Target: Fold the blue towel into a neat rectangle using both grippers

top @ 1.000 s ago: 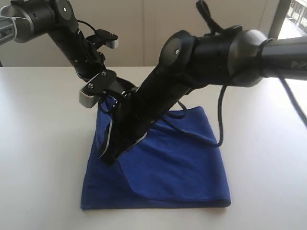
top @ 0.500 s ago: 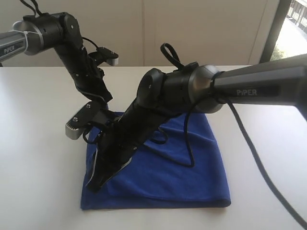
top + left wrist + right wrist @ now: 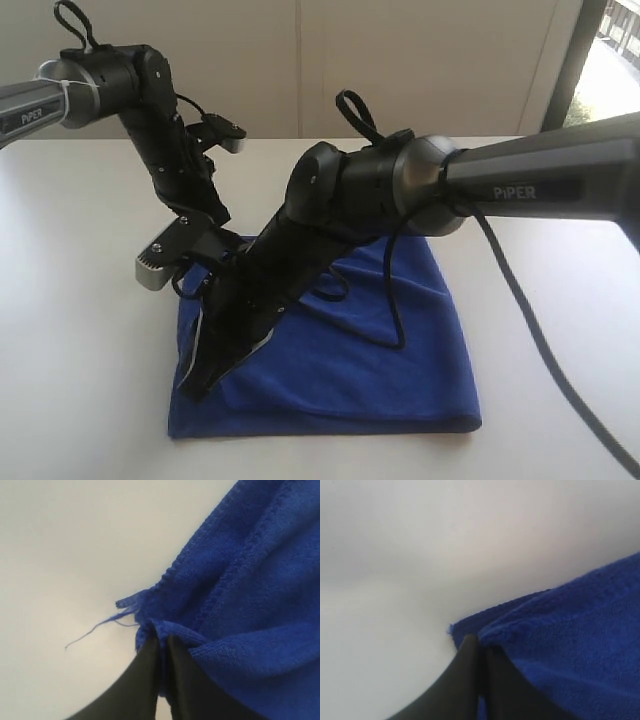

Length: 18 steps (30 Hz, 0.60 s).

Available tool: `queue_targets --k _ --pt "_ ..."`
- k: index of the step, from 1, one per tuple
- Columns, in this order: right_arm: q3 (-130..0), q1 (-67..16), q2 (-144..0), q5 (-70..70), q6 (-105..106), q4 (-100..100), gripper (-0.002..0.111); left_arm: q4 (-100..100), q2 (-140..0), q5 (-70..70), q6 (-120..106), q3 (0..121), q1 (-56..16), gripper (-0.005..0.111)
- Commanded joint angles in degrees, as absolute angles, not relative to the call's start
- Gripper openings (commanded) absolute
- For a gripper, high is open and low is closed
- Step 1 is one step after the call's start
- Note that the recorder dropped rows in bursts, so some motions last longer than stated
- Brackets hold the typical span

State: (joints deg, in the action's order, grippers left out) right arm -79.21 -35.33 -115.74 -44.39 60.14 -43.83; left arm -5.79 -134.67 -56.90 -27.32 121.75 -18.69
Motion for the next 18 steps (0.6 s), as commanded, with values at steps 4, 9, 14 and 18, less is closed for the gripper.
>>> queue_targets --k 4,9,14,18 --pt "-82.44 -35.59 -115.59 -52.83 59.53 -41.22 0.0 -3.38 -134.46 -55.81 -26.29 121.7 -19.0 0.046" --pt "-85.22 -35.59 -115.59 -54.15 57.5 -38.51 0.0 -3.38 -134.46 -55.56 -26.29 121.7 -19.0 0.046" --pt "-85.23 -35.59 -115.59 -53.71 56.99 -38.35 0.0 -3.38 -134.46 -56.08 -26.29 121.7 -19.0 0.046" --pt "-85.23 -35.59 -115.59 -53.56 56.74 -38.35 0.0 -3.38 -134.46 -56.19 -26.29 121.7 -19.0 0.046"
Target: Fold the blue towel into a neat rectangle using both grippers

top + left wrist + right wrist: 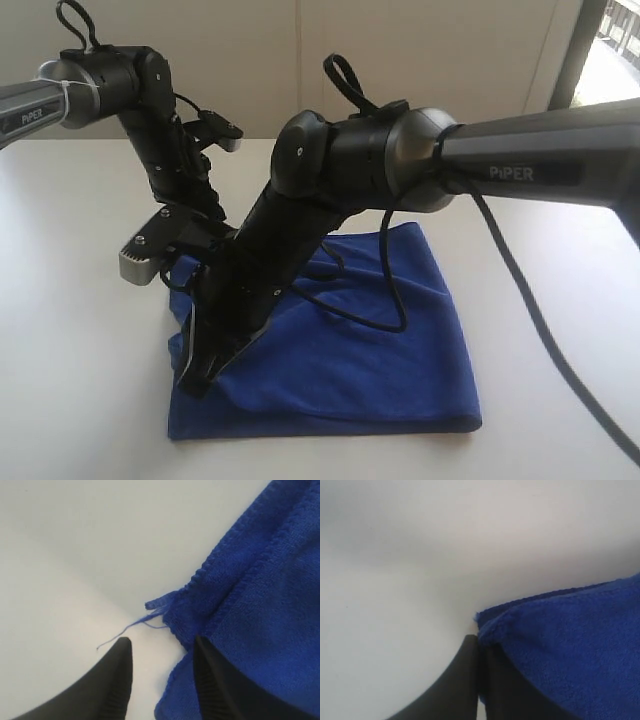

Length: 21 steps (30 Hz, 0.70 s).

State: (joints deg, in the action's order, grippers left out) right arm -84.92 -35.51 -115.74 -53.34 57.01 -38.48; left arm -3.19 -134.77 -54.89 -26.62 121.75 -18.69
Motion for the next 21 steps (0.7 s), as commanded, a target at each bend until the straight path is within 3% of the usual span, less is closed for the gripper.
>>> queue_targets --k 1,16,18,21 --pt "-85.23 -35.59 -115.59 -53.41 56.74 -38.35 0.0 -3.38 -134.46 -56.31 -26.29 121.7 -19.0 0.046" --pt "-85.23 -37.46 -121.54 -51.98 56.74 -41.99 0.001 -2.83 -134.46 -57.01 -26.29 121.7 -18.53 0.046" --pt "-85.23 -38.0 -121.54 -51.15 57.24 -42.72 0.006 -2.69 -134.46 -57.01 -26.29 121.7 -18.25 0.046" --pt "-85.23 -38.21 -121.54 -49.94 57.63 -43.17 0.026 -2.69 -134.46 -57.12 -25.51 121.7 -17.84 0.046"
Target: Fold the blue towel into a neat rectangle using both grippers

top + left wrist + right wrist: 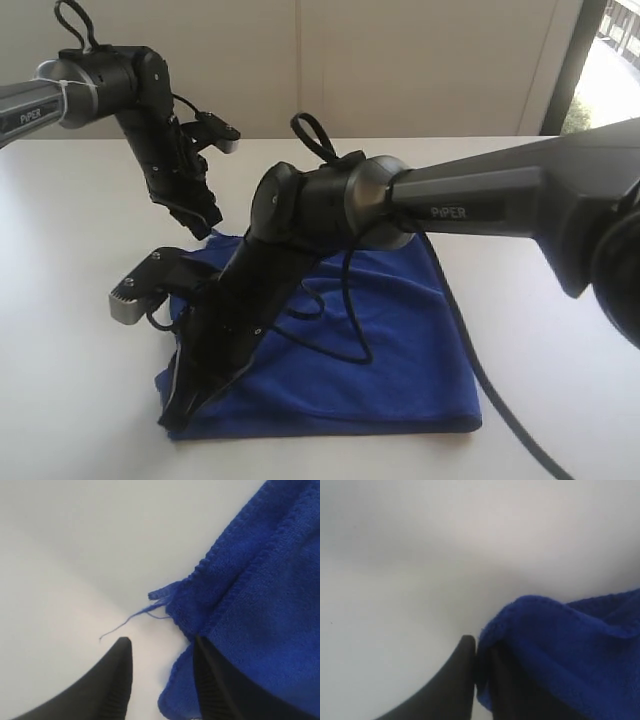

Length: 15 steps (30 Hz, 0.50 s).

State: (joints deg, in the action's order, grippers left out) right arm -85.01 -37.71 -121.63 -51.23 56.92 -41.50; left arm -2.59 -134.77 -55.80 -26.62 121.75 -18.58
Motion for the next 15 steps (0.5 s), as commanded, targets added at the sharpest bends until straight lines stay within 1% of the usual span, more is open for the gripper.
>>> queue_targets --k 1,3,4,5,13,14,15 --pt "-85.23 -38.21 -121.54 -49.82 57.72 -43.15 0.035 -2.69 -134.46 -57.25 -25.43 121.7 -17.72 0.046" --pt "-85.23 -38.21 -121.54 -49.82 57.84 -43.15 0.053 -2.69 -134.46 -57.65 -25.43 121.7 -17.48 0.046" --pt "-85.5 -38.21 -121.41 -50.22 57.84 -43.15 0.058 -2.69 -134.46 -57.92 -25.43 121.7 -17.38 0.046" --pt "-85.72 -38.21 -121.18 -51.01 57.84 -42.79 0.059 -2.53 -134.46 -58.3 -25.43 121.7 -17.23 0.046" --pt "-88.25 -37.57 -113.91 -53.32 57.72 -40.58 0.058 0.0 -133.06 -58.72 -25.29 121.7 -17.18 0.046" --pt "-88.25 -37.22 -112.78 -53.32 57.2 -39.87 0.057 0.0 -132.62 -58.72 -25.29 121.7 -17.18 0.046" --pt "-88.25 -36.57 -111.75 -53.32 55.41 -37.83 0.053 0.0 -132.23 -58.72 -25.29 121.7 -17.18 0.046"
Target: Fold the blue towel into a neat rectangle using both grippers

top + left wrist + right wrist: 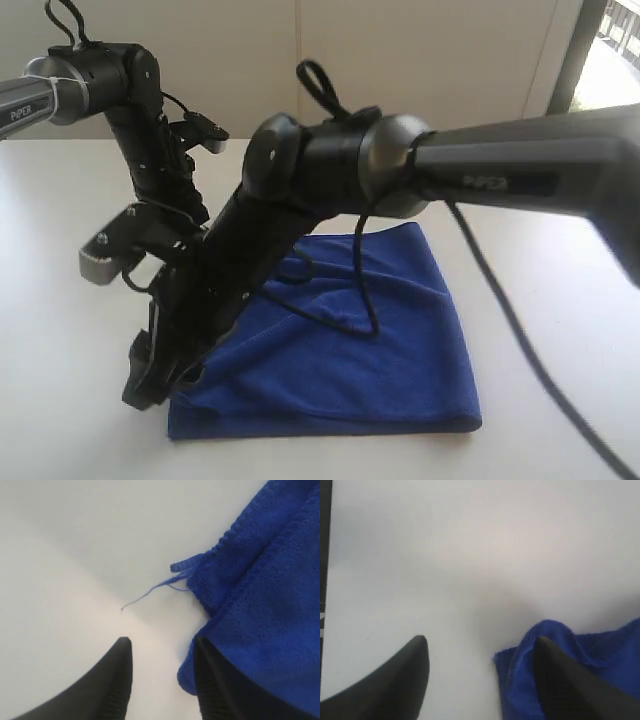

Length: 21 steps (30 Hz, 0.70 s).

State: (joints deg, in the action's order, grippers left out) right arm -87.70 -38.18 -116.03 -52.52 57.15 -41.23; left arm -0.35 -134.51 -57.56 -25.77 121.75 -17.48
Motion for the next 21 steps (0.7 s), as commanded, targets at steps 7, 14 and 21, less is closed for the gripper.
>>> queue_targets --k 7,14,21 --pt "-86.49 -32.46 -111.41 -55.61 41.41 -20.47 0.005 0.0 -130.37 -62.09 -24.63 121.7 -17.18 0.046" --pt "-80.06 -28.18 -112.1 -60.56 41.27 -19.44 0.0 -15.0 -130.37 -67.28 -29.34 121.7 -17.18 0.036" --pt "-74.43 -25.46 -105.28 -60.53 37.03 -13.47 0.0 -23.6 -130.71 -69.96 -37.11 121.7 -17.78 0.0"
